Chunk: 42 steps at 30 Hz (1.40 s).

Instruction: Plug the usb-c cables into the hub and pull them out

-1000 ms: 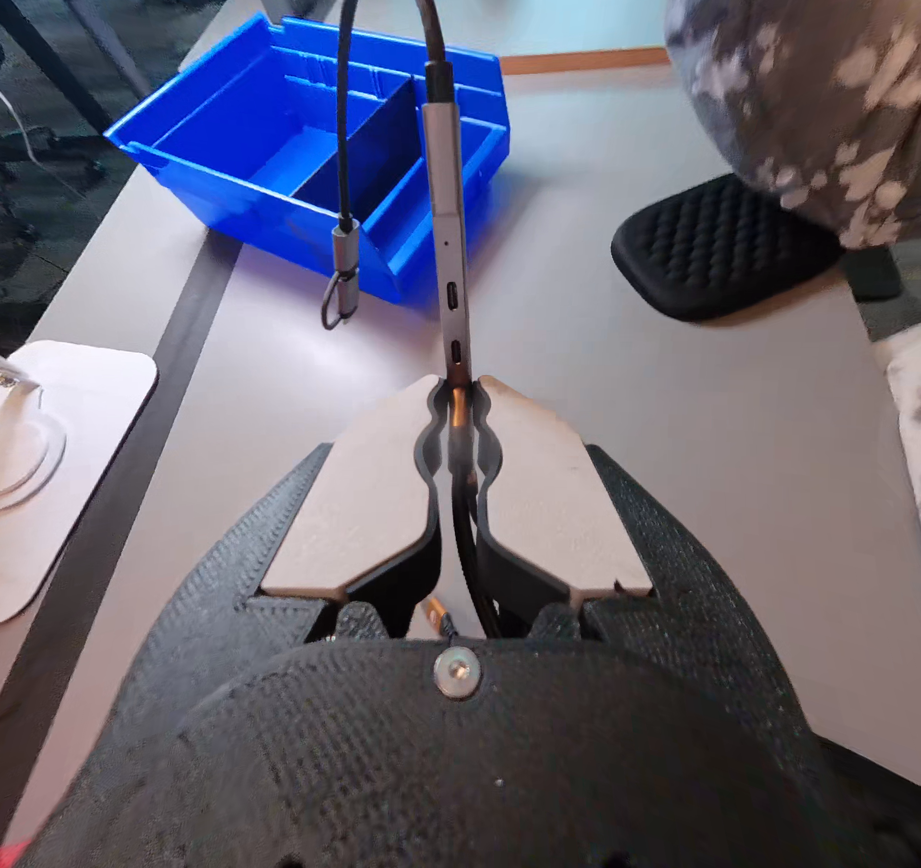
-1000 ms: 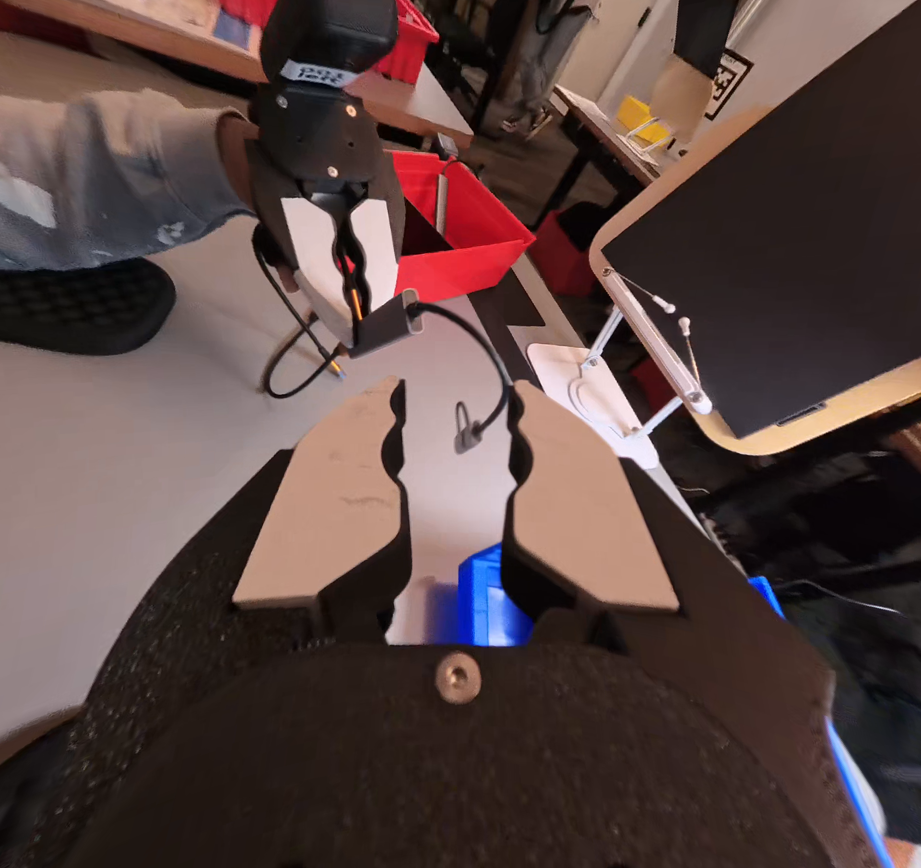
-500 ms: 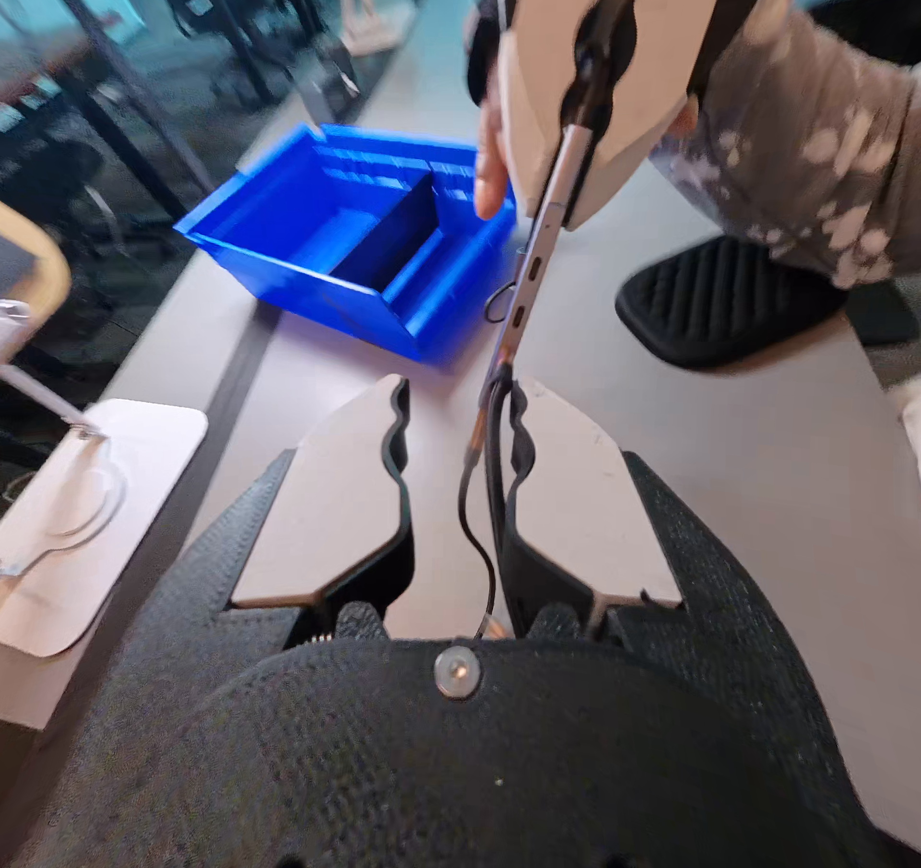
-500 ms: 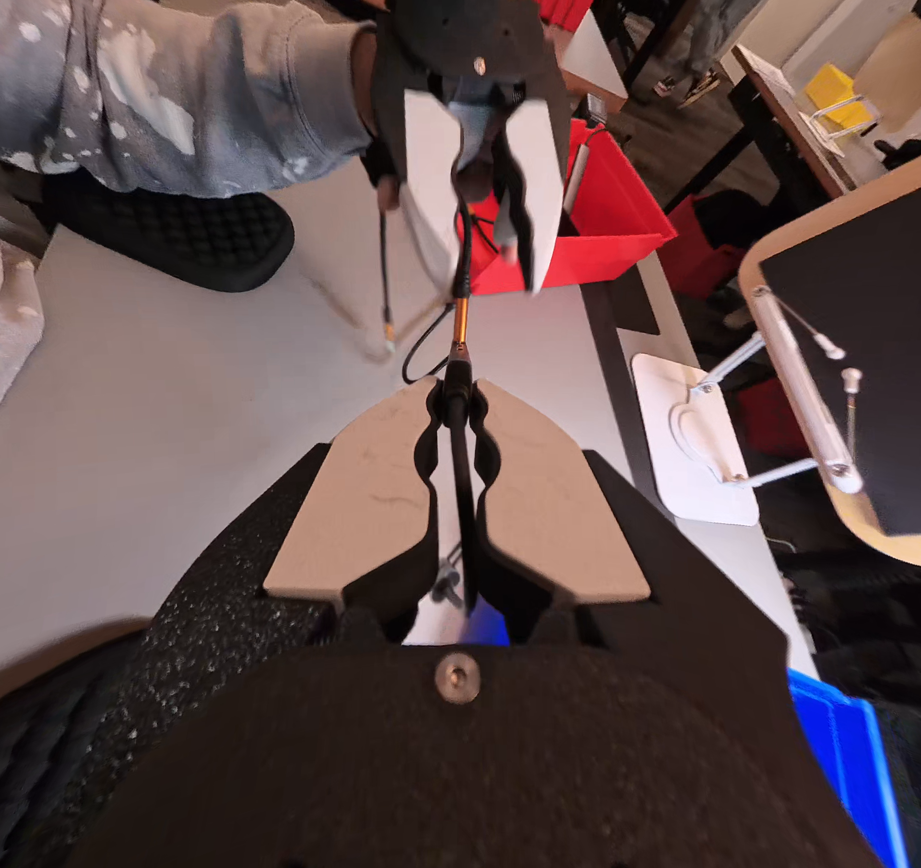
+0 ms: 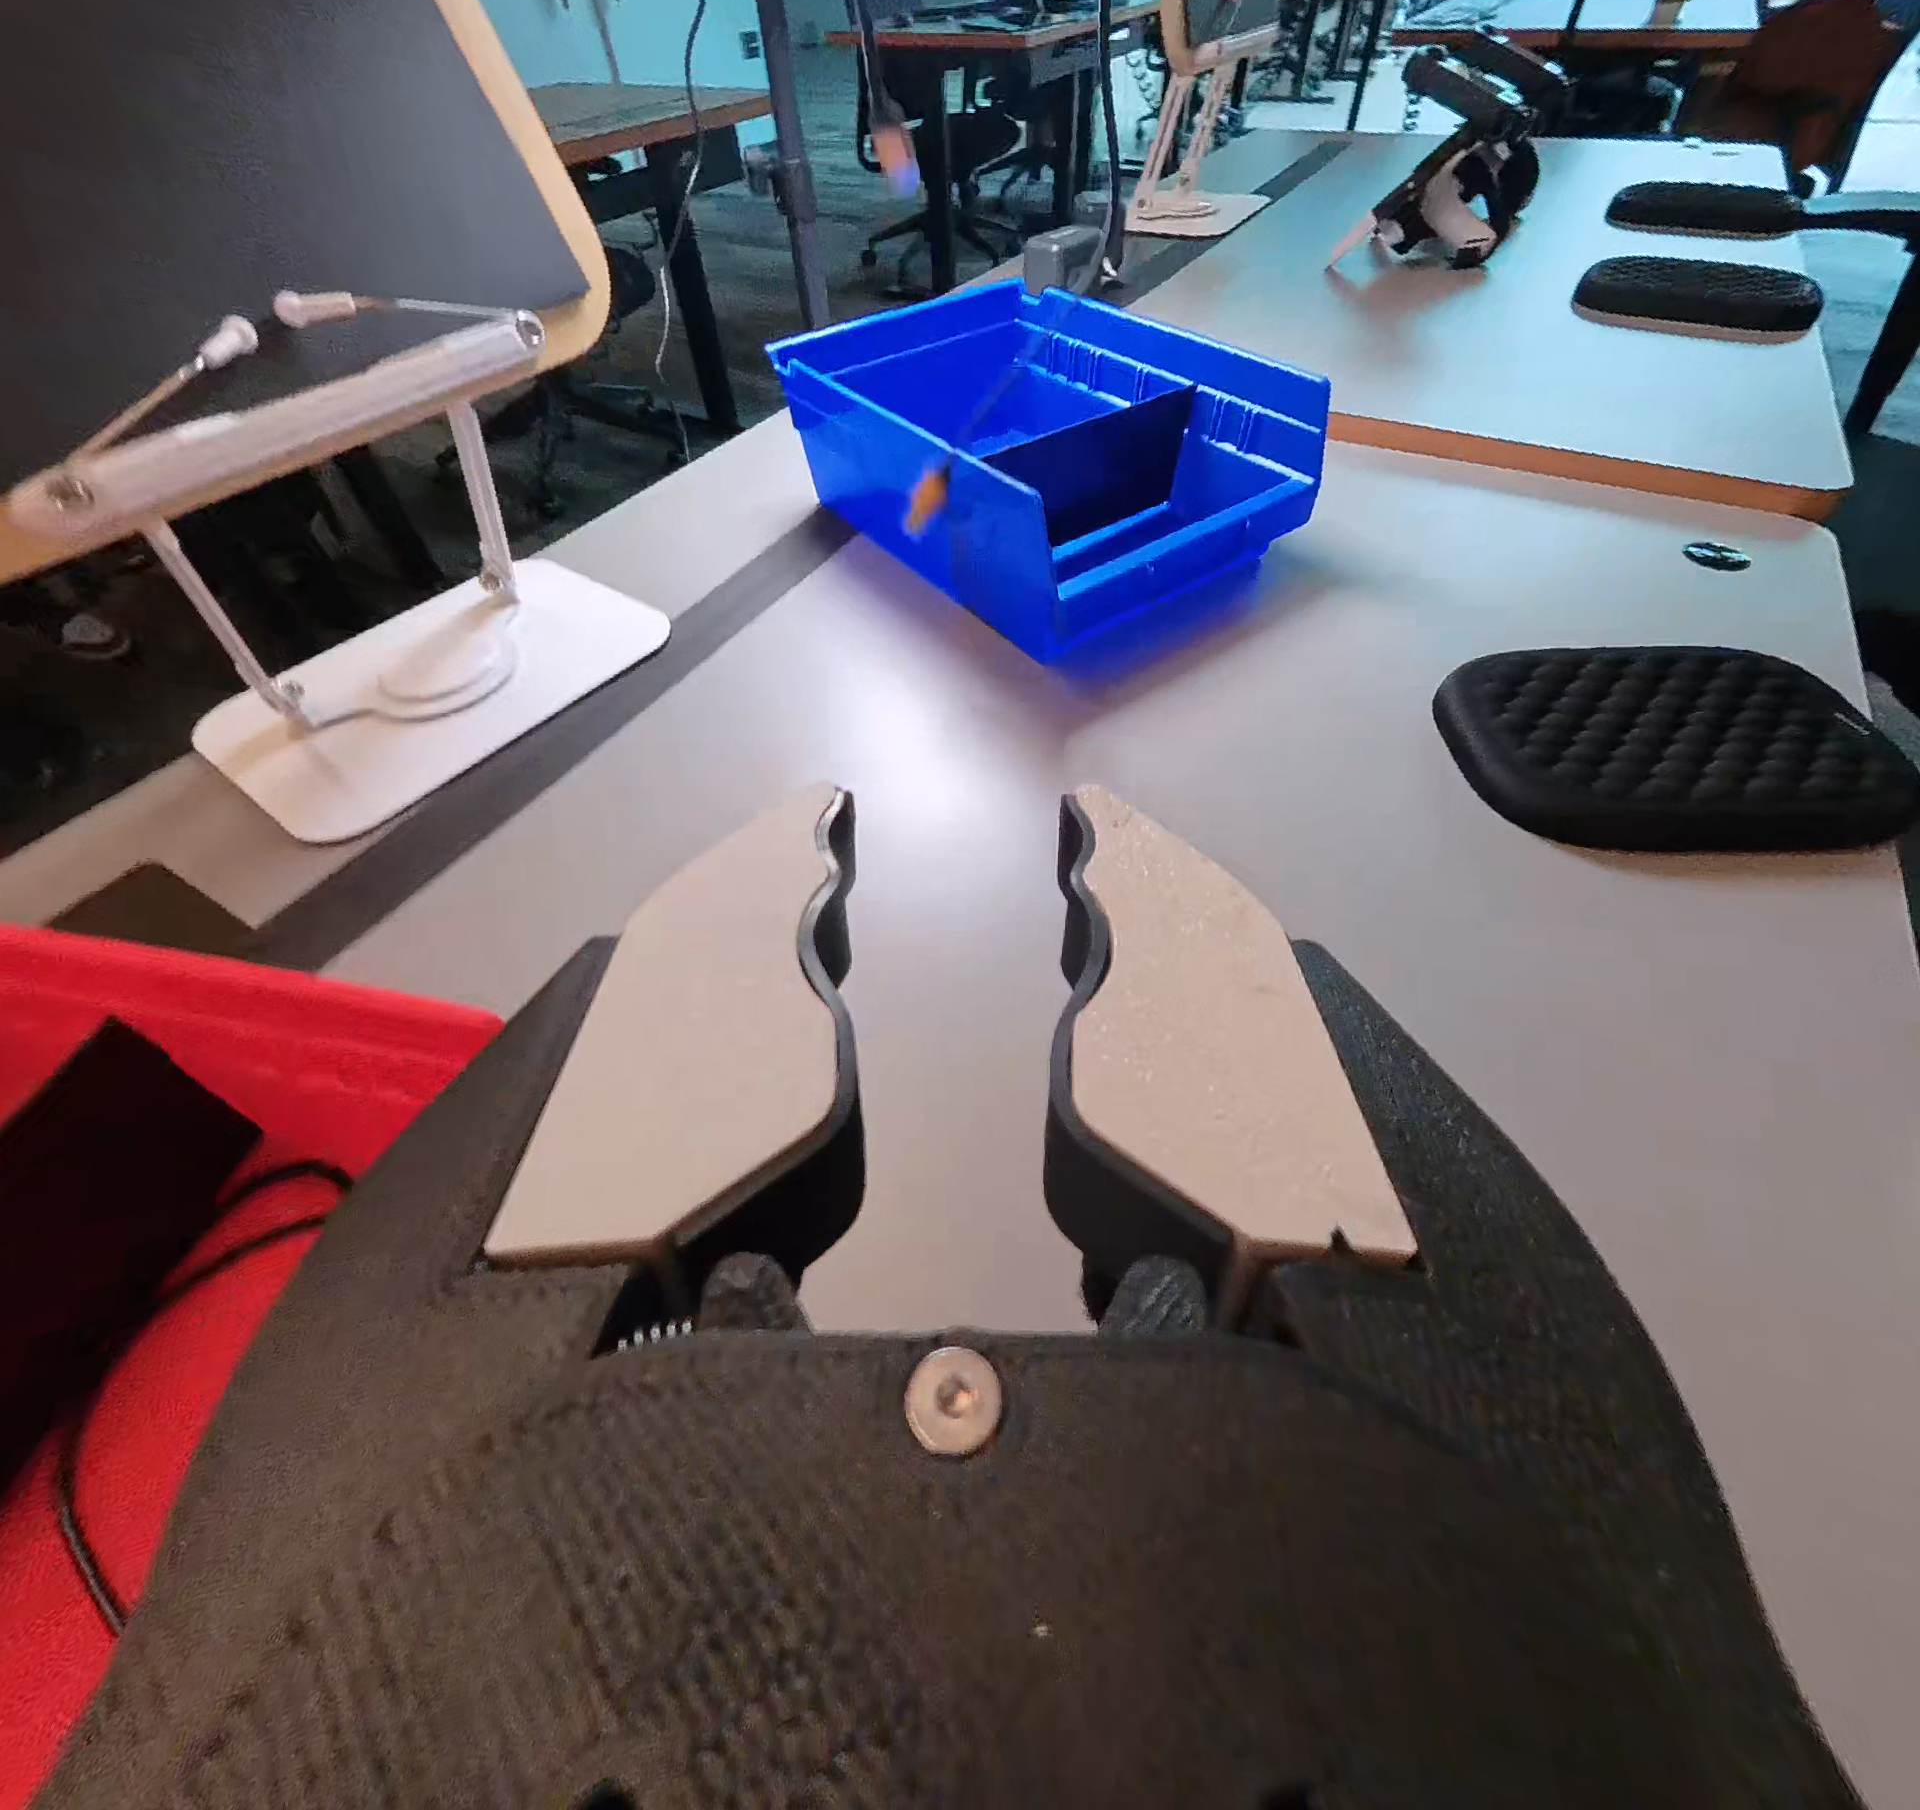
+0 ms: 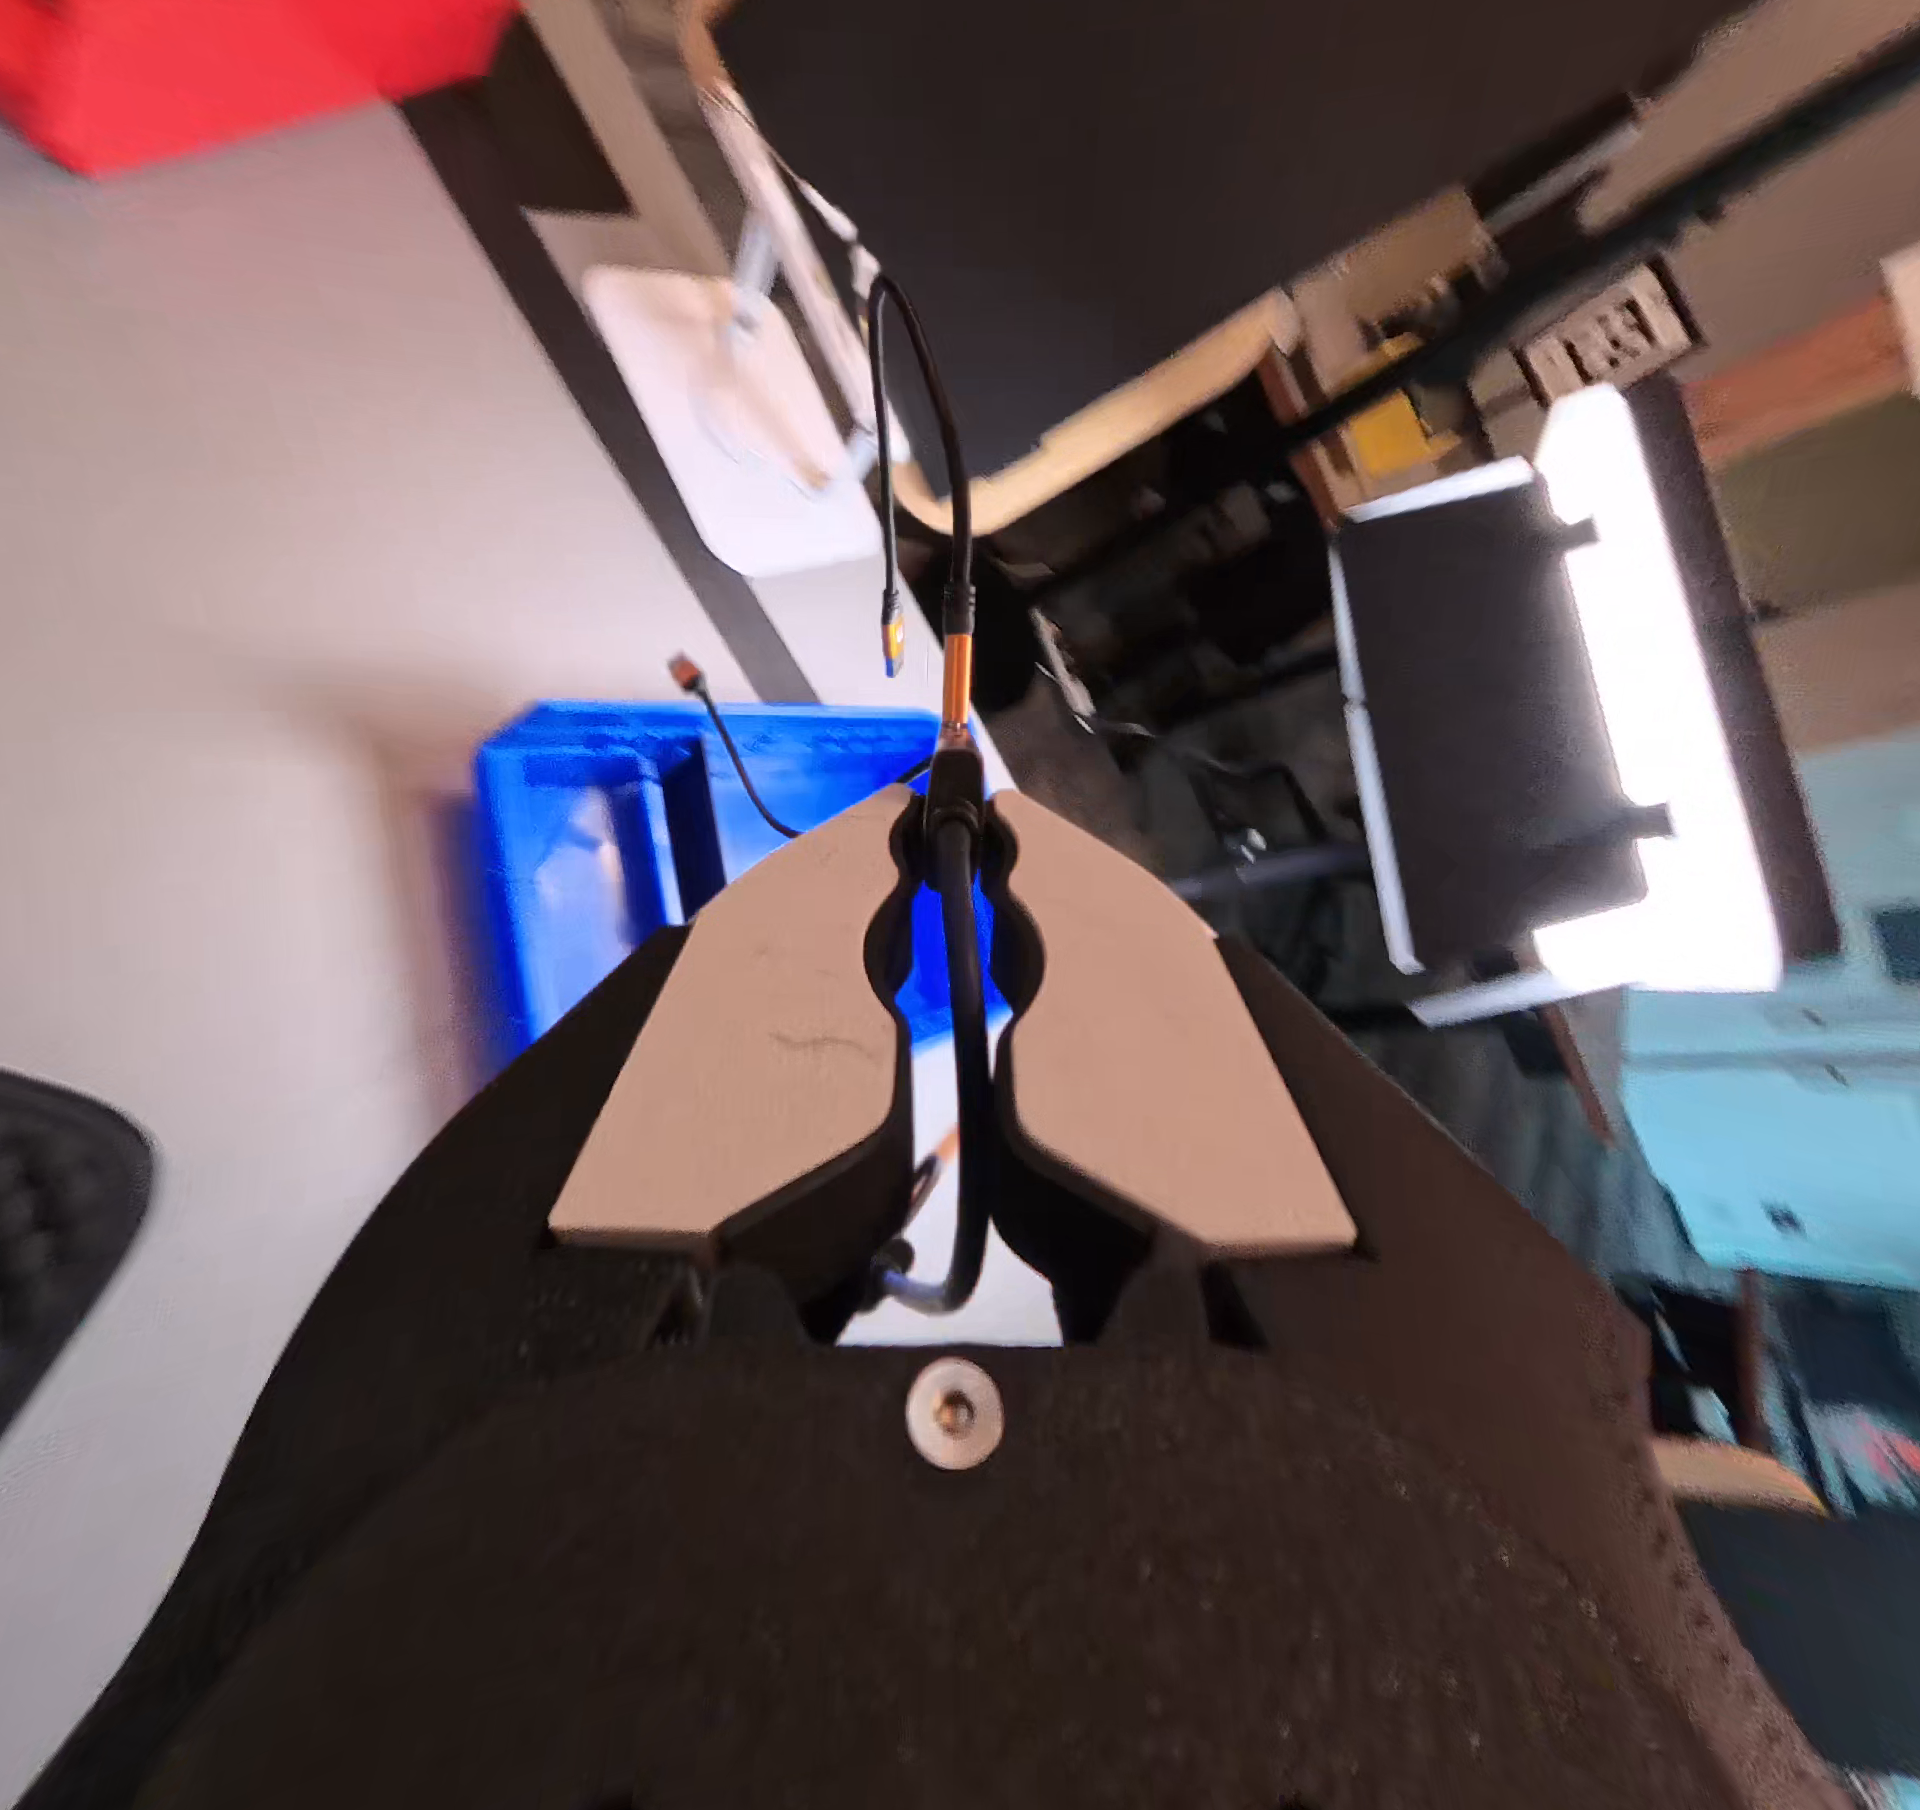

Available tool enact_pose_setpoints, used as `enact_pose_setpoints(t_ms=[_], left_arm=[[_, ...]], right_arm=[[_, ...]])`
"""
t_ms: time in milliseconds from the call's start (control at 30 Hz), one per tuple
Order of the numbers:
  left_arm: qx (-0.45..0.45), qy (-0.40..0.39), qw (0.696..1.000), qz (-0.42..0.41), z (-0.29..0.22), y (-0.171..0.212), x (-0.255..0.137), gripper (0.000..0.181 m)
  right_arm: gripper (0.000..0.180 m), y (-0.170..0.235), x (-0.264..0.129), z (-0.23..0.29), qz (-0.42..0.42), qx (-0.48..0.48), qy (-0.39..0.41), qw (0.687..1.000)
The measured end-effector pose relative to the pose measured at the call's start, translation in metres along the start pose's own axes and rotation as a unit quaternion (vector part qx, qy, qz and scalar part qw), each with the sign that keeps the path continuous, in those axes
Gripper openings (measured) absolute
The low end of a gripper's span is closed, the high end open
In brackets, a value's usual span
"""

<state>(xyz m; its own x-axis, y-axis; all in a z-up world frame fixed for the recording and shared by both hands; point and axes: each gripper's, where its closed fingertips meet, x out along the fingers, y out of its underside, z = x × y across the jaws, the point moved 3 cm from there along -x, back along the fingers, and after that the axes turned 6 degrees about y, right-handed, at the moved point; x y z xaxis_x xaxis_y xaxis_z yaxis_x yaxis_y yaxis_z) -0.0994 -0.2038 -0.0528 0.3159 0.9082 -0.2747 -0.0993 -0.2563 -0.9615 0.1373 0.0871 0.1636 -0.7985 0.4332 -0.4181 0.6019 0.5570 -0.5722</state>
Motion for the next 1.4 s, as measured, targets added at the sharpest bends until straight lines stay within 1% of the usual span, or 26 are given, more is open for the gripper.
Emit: enact_pose_setpoints(t_ms=[67,167,200,300,433,533,633,800,900,1000,1100,1200,1267,1400], left_arm=[[-0.01,-0.006,1.0,0.0,-0.008,0.016,0.002,0.038],[-0.027,-0.003,1.0,-0.003,-0.018,0.035,0.008,0.037],[-0.029,-0.005,1.0,-0.002,-0.019,0.041,0.01,0.037],[-0.038,-0.004,0.999,0.018,-0.018,0.057,0.016,0.038],[-0.052,-0.004,0.998,0.023,-0.014,0.065,0.018,0.038],[-0.054,-0.009,0.998,0.022,-0.012,0.069,0.019,0.038],[-0.051,-0.021,0.998,0.026,-0.009,0.075,0.017,0.038],[-0.055,-0.034,0.998,0.026,-0.004,0.08,0.012,0.038],[-0.055,-0.039,0.997,0.027,-0.001,0.081,0.01,0.038],[-0.05,-0.044,0.997,0.033,0.0,0.083,0.011,0.038],[-0.049,-0.045,0.997,0.039,-0.001,0.085,0.013,0.039],[-0.055,-0.051,0.996,0.048,0.0,0.086,0.012,0.039],[-0.059,-0.061,0.995,0.043,0.003,0.084,0.01,0.039],[-0.066,-0.093,0.993,0.031,0.013,0.079,-0.001,0.039]], right_arm=[[0.009,0.014,0.013,-0.015,0.037,0.0,0.035,0.999],[0.009,0.037,0.046,-0.02,0.072,0.013,0.047,0.996],[0.009,0.045,0.059,-0.016,0.081,0.021,0.039,0.996],[0.009,0.07,0.102,0.008,0.11,0.047,-0.02,0.993],[0.01,0.105,0.161,0.037,0.17,0.061,-0.078,0.98],[0.01,0.121,0.2,0.043,0.186,0.071,-0.091,0.976],[0.014,0.137,0.233,0.048,0.198,0.105,-0.109,0.968],[0.019,0.174,0.271,0.07,0.217,0.115,-0.136,0.96],[0.029,0.181,0.271,0.089,0.23,0.09,-0.171,0.954],[0.044,0.179,0.255,0.107,0.245,0.046,-0.208,0.946],[0.049,0.169,0.233,0.114,0.229,0.032,-0.22,0.948],[0.048,0.142,0.209,0.107,0.153,0.06,-0.201,0.966],[0.047,0.12,0.192,0.1,0.087,0.093,-0.171,0.977],[0.047,0.079,0.157,0.105,-0.046,0.156,-0.103,0.981]])
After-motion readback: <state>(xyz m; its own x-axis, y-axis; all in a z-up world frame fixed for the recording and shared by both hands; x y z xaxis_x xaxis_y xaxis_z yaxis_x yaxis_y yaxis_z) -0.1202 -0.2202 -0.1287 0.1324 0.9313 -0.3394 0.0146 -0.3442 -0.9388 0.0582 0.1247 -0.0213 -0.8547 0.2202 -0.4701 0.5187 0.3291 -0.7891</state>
